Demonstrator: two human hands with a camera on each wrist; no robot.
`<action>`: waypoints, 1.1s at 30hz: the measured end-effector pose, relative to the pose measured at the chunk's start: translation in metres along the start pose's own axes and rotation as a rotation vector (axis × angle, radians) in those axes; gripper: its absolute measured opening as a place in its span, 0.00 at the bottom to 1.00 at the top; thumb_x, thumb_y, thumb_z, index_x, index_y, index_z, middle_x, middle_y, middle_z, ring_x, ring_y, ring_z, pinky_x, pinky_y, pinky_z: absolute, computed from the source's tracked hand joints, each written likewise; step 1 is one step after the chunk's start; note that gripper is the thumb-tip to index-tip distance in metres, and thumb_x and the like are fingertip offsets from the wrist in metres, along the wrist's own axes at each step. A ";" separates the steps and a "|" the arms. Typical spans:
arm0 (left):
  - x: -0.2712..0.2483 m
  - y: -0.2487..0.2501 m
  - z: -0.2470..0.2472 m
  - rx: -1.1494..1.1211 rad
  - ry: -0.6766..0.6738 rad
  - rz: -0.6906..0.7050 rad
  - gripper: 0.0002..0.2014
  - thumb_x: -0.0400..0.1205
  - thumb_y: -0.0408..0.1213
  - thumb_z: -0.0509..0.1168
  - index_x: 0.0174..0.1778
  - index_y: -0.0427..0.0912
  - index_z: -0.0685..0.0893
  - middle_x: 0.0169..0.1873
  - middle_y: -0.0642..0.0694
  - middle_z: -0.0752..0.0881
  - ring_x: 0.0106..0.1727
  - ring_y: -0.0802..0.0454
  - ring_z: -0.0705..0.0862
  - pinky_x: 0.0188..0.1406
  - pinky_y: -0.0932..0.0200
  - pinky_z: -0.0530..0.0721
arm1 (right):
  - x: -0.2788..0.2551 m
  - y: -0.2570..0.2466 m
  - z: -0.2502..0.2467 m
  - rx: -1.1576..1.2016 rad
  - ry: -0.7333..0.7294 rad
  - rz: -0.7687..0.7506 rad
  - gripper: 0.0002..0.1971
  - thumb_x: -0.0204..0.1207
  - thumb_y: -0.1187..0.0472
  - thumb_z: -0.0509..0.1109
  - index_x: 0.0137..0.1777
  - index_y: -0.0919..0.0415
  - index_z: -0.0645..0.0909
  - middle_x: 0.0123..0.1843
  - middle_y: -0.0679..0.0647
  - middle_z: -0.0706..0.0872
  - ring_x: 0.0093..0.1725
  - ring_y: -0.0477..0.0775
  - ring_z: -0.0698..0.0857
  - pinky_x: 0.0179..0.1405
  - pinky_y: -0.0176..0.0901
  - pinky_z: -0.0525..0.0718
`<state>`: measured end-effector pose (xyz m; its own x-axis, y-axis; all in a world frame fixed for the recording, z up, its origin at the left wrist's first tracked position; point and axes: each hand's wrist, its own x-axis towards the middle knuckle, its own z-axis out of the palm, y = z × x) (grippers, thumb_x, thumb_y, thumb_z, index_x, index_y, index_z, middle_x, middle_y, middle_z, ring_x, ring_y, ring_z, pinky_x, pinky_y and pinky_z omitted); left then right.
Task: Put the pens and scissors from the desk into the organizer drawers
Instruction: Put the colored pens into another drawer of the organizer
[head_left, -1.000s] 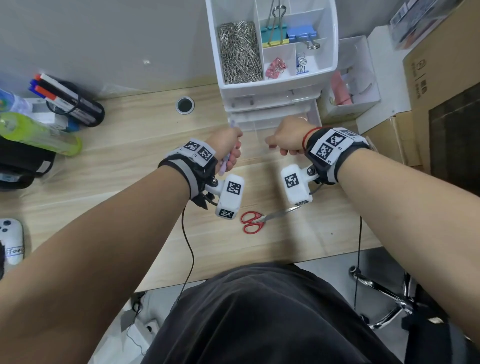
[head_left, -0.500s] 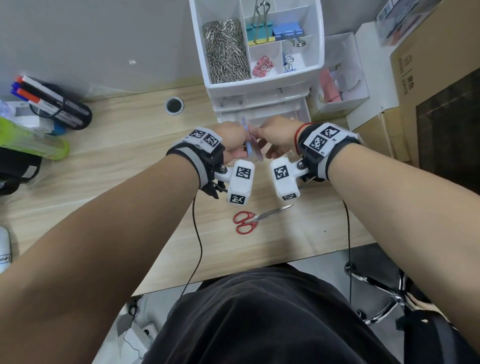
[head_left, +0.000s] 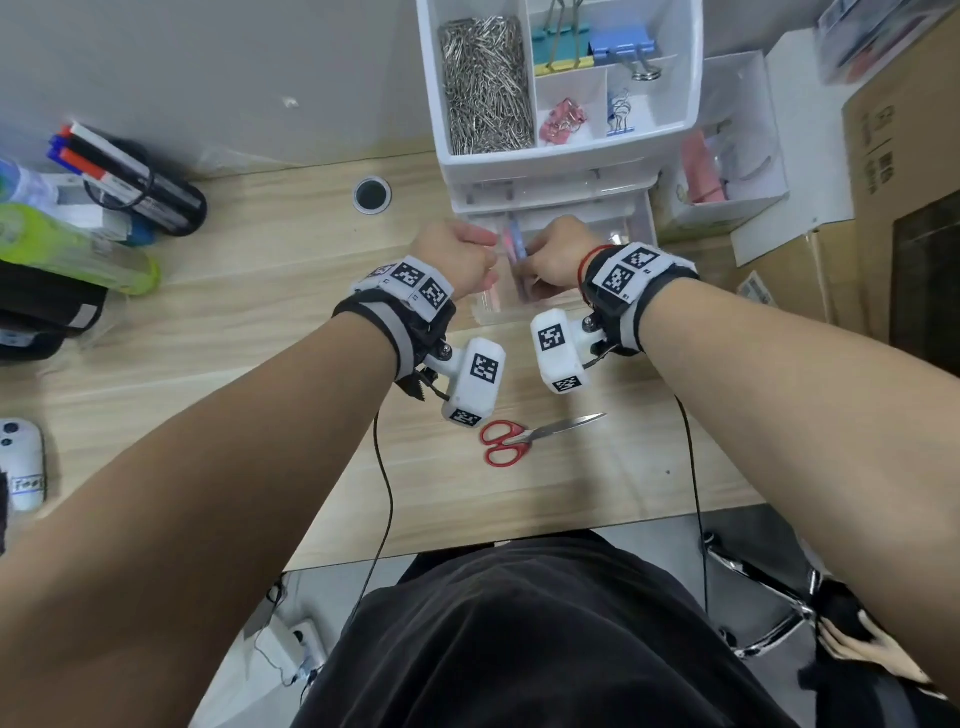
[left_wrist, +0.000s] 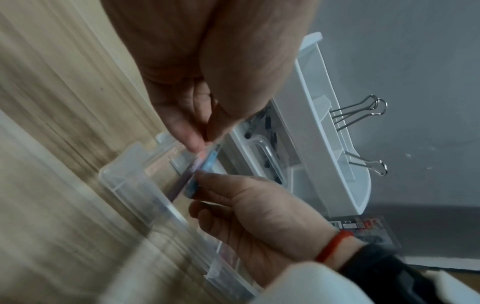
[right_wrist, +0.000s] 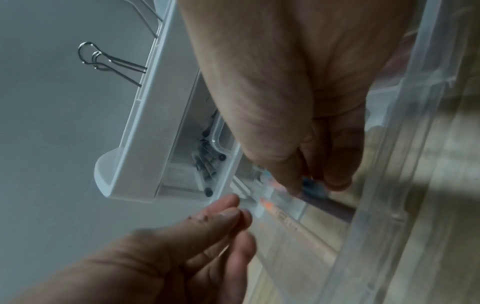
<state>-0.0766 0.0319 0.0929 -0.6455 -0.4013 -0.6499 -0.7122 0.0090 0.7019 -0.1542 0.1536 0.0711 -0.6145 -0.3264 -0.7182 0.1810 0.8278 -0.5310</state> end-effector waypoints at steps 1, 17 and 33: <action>0.002 -0.002 -0.003 0.018 0.063 0.000 0.06 0.77 0.25 0.70 0.43 0.40 0.87 0.34 0.40 0.85 0.28 0.50 0.84 0.35 0.61 0.90 | 0.000 0.000 -0.001 -0.005 0.001 0.005 0.11 0.74 0.63 0.78 0.51 0.71 0.89 0.46 0.66 0.93 0.44 0.62 0.93 0.51 0.59 0.92; -0.004 -0.021 -0.007 0.554 -0.214 -0.070 0.22 0.66 0.43 0.84 0.37 0.46 0.74 0.35 0.48 0.83 0.34 0.51 0.85 0.32 0.59 0.85 | 0.012 -0.003 0.011 -0.255 0.137 -0.069 0.13 0.74 0.51 0.77 0.43 0.62 0.92 0.34 0.55 0.90 0.36 0.54 0.89 0.41 0.43 0.89; 0.001 -0.015 -0.016 0.658 -0.153 0.022 0.23 0.63 0.48 0.85 0.30 0.48 0.73 0.28 0.54 0.79 0.30 0.56 0.75 0.27 0.62 0.70 | -0.031 0.013 -0.062 -0.562 -0.236 0.071 0.14 0.74 0.52 0.77 0.43 0.65 0.91 0.35 0.58 0.91 0.26 0.52 0.81 0.31 0.43 0.80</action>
<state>-0.0622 0.0172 0.0868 -0.6594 -0.2610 -0.7050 -0.6867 0.5910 0.4234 -0.1805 0.2026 0.1145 -0.4180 -0.3005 -0.8573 -0.2565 0.9443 -0.2059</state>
